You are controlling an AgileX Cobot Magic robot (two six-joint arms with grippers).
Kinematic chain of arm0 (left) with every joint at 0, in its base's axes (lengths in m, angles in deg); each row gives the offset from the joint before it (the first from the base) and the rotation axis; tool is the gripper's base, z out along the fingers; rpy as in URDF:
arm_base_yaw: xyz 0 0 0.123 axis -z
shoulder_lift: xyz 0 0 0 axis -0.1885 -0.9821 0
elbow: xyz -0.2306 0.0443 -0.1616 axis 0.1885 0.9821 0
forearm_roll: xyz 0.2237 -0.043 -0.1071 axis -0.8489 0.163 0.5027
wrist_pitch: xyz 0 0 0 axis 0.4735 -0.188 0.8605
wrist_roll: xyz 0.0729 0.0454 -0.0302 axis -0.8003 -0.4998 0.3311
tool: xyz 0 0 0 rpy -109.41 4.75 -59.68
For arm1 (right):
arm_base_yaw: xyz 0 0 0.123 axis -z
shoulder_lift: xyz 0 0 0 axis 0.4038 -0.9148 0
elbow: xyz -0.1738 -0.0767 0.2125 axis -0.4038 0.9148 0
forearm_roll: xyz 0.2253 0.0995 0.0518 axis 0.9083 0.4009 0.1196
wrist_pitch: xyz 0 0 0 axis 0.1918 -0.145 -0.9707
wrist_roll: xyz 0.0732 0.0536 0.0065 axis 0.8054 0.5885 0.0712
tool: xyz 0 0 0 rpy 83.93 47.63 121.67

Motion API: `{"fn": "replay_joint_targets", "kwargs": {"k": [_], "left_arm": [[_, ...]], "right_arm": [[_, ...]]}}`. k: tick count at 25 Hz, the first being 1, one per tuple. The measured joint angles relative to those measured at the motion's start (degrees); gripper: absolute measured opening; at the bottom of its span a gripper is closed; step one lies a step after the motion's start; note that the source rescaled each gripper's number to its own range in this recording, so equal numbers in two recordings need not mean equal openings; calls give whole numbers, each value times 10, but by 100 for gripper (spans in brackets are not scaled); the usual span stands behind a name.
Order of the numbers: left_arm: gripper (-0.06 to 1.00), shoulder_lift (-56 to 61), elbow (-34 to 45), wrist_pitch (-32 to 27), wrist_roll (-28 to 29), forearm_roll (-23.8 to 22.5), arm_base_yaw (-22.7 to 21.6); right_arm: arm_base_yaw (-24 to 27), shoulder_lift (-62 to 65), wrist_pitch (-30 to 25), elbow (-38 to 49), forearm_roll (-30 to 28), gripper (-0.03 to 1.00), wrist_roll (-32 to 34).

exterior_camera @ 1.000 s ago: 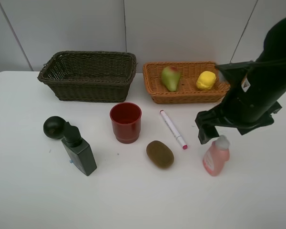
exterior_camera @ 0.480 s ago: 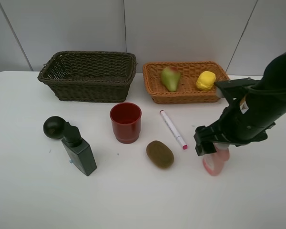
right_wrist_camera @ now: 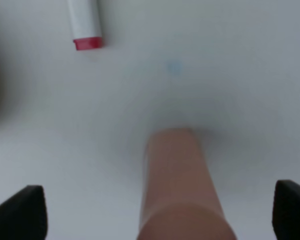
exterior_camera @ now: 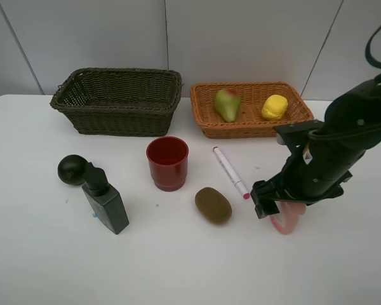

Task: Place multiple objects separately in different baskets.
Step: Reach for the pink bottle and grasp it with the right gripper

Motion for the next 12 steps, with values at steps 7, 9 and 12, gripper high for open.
{"fn": "replay_joint_targets", "kwargs": {"k": [7, 9, 12], "left_arm": [[100, 0, 0, 0, 0, 0, 0], [100, 0, 0, 0, 0, 0, 0], [100, 0, 0, 0, 0, 0, 0]], "right_arm": [[0, -1, 5, 0, -2, 98, 0], [0, -1, 5, 0, -2, 98, 0], [0, -1, 5, 0, -2, 98, 0]]}}
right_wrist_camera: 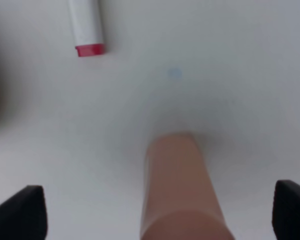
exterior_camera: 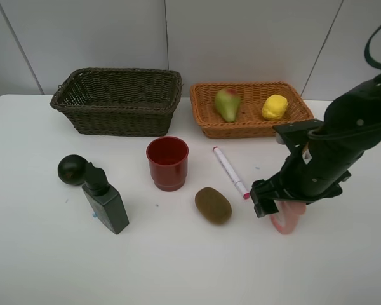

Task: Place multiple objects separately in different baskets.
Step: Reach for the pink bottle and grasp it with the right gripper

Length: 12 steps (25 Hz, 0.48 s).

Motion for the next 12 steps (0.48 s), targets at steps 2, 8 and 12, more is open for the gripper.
{"fn": "replay_joint_targets", "kwargs": {"k": [2, 8, 12], "left_arm": [[100, 0, 0, 0, 0, 0, 0], [100, 0, 0, 0, 0, 0, 0], [100, 0, 0, 0, 0, 0, 0]], "right_arm": [[0, 0, -3, 0, 0, 96, 0], [0, -11, -13, 0, 0, 46, 0], [0, -11, -12, 0, 0, 22, 0]]}}
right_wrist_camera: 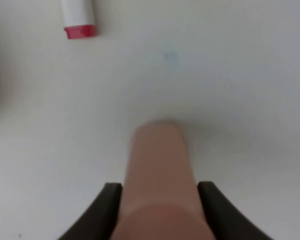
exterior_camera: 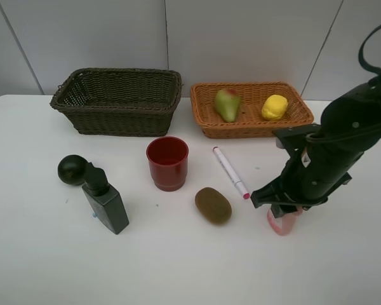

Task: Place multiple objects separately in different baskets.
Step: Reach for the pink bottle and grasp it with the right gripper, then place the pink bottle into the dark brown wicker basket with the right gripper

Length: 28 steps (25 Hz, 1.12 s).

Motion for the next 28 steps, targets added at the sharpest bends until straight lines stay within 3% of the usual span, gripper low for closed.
{"fn": "replay_joint_targets", "kwargs": {"k": [18, 28], "left_arm": [[100, 0, 0, 0, 0, 0, 0], [100, 0, 0, 0, 0, 0, 0]], "right_arm": [[0, 1, -5, 0, -1, 22, 0], [0, 93, -81, -90, -6, 22, 0]]}}
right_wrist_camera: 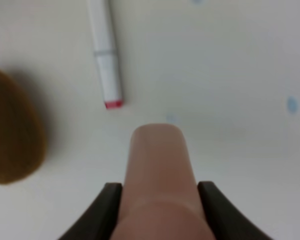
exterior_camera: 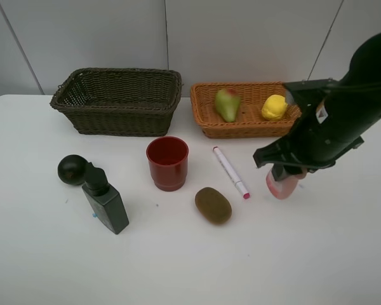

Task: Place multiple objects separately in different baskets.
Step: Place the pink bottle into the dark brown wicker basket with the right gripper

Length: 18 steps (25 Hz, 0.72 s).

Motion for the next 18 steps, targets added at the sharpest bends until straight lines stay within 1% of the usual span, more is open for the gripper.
{"fn": "replay_joint_targets", "kwargs": {"k": [4, 7, 14, 18], "left_arm": [[100, 0, 0, 0, 0, 0, 0], [100, 0, 0, 0, 0, 0, 0], [100, 0, 0, 0, 0, 0, 0], [100, 0, 0, 0, 0, 0, 0]], "right_arm": [[0, 11, -2, -65, -23, 22, 0], [0, 10, 10, -114, -38, 22, 0], [0, -16, 75, -195, -44, 22, 0], [-2, -45, 128, -224, -44, 22, 0]]}}
